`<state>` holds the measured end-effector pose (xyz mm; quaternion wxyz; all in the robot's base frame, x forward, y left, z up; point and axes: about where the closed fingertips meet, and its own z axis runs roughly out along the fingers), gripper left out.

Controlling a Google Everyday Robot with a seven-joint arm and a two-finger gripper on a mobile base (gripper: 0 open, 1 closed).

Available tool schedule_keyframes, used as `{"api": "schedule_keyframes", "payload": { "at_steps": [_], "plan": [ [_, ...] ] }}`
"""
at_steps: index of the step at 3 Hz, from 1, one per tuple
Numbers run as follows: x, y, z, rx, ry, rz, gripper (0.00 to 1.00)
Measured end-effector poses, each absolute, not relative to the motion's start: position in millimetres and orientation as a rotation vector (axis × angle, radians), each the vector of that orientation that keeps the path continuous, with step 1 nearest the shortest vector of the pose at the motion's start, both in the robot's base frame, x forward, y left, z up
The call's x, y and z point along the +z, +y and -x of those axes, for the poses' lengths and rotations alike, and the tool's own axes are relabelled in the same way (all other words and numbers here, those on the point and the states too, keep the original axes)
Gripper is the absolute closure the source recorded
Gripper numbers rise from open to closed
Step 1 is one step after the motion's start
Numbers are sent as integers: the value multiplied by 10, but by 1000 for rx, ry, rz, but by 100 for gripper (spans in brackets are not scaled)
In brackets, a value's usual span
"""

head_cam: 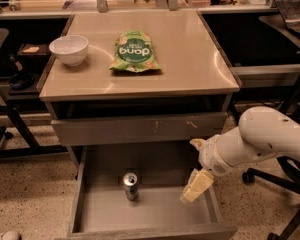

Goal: Pick redbull can from middle drawer and place on counter

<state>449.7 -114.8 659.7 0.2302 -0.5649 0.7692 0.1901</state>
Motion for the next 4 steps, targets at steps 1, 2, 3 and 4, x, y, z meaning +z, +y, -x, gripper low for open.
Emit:
{"api": "schedule_keyframes", "payload": {
  "at_steps": [1,2,3,4],
  "plan": [
    [6294,-1042,-4517,580,2118,1484,0],
    [5806,-842,-4685,660,2080,1402,0],
    [5291,-660,-4775,748,2055,1364,0],
    [5291,-660,-4775,748,2055,1364,0]
  ]
}}
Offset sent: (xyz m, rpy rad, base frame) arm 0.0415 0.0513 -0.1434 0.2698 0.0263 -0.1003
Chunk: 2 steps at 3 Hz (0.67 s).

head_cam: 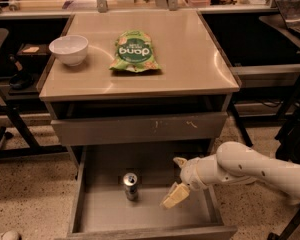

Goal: Pick redbull can from middle drawer and place on counter

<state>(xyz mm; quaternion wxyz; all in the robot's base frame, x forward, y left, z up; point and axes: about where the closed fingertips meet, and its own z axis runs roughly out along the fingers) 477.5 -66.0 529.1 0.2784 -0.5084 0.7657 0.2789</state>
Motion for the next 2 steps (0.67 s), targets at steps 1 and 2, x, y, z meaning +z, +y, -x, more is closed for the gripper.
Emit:
{"api": "schedule_keyframes", "payload": {
  "at_steps": [1,2],
  "plan": [
    [5100,-479,-4806,739,2025,1339,0],
    [4836,-161,-4951,727,1966,1314,0]
  ]
}}
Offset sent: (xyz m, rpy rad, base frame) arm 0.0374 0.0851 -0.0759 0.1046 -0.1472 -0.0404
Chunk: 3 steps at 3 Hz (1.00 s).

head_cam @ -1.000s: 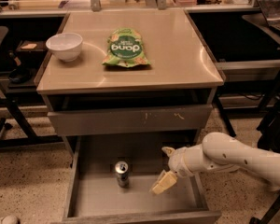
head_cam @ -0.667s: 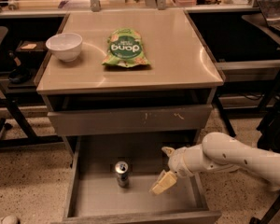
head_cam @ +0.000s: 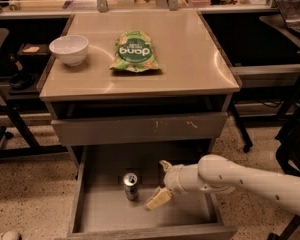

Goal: Pick redbull can from middle drawer and place on counter

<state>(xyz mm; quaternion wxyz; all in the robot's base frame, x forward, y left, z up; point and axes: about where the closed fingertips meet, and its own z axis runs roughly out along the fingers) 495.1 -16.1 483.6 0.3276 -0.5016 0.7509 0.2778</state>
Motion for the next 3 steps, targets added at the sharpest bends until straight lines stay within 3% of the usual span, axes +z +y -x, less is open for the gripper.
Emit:
{"api": "schedule_keyframes", "payload": {
  "at_steps": [1,3],
  "plan": [
    [4659,105,-5015,754,1919,1306,0],
    [4555,161,-4982,779,1901,1306,0]
  ]
}}
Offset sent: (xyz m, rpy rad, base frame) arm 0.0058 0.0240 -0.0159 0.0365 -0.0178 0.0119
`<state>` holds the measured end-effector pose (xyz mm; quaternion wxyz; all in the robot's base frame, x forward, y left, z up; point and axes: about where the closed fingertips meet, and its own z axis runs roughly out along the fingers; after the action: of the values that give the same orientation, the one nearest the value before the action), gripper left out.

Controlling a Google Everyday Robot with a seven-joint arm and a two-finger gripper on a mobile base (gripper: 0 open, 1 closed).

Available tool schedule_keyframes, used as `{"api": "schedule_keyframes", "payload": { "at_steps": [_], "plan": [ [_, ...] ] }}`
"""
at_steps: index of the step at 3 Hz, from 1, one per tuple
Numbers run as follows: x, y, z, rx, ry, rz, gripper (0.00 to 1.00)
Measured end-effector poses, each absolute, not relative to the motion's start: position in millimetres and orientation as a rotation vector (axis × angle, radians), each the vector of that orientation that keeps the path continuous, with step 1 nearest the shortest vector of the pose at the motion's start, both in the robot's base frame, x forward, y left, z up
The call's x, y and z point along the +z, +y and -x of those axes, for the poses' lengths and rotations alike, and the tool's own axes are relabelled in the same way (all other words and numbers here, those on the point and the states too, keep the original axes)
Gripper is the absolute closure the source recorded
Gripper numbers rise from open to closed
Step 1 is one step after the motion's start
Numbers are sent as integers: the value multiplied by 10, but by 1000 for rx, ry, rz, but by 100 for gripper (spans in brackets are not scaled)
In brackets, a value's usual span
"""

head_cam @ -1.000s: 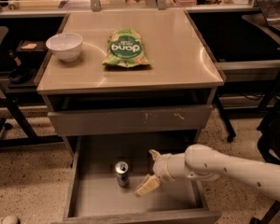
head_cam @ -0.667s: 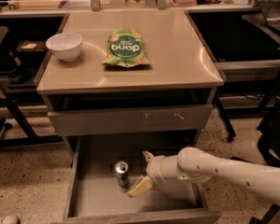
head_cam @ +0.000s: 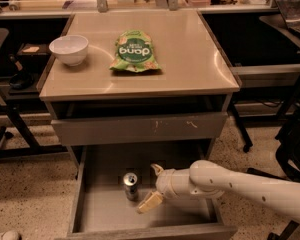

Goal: Pick redbull can from middle drawer and place on counter

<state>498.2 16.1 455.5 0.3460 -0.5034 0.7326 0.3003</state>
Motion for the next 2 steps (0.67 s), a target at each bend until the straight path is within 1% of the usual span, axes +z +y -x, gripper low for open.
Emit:
{"api": "schedule_keyframes", "payload": {
  "at_steps": [2],
  "plan": [
    [4386,419,-5224,792,1821,1296,0]
  ]
}}
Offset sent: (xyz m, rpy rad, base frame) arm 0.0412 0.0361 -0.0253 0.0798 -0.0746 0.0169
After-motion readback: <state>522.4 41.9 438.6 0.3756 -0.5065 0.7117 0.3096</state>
